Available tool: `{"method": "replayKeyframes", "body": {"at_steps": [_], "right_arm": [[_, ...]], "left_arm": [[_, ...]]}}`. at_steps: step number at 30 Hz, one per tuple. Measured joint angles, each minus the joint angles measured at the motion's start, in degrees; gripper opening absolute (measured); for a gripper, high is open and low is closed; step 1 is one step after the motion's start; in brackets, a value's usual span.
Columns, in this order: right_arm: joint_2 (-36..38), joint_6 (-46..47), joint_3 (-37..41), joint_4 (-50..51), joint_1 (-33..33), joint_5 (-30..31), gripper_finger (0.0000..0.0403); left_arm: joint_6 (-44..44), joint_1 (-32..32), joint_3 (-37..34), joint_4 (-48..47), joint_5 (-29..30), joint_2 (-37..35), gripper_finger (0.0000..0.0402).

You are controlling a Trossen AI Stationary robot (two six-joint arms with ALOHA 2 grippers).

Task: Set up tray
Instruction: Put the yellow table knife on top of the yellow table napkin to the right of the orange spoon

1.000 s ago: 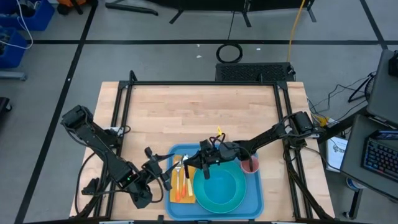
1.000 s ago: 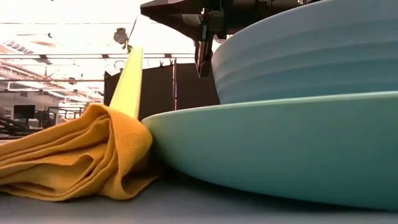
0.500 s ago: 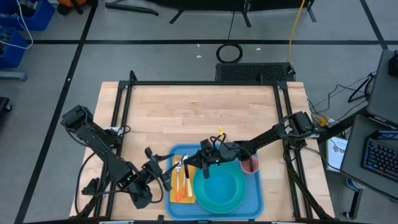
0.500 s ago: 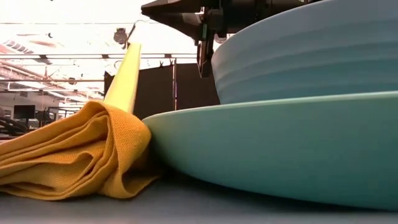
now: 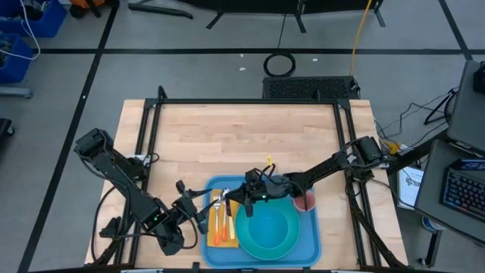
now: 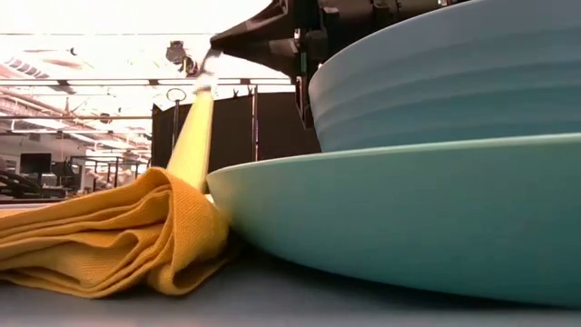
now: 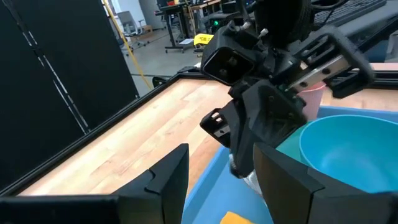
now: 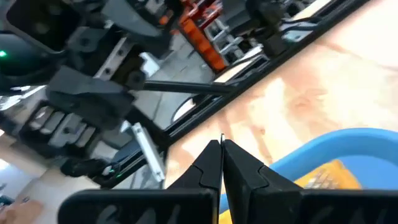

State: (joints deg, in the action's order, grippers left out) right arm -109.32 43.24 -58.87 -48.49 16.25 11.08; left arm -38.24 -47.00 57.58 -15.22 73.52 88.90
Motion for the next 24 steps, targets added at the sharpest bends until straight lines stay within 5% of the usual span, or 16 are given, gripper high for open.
{"method": "replayKeyframes", "body": {"at_steps": [24], "right_arm": [[0.09,2.72,0.0,5.03,-0.07,3.43,0.0]], "left_arm": [[-0.24,-0.02,0.0,-0.01,-1.52,0.0,0.0184]]}}
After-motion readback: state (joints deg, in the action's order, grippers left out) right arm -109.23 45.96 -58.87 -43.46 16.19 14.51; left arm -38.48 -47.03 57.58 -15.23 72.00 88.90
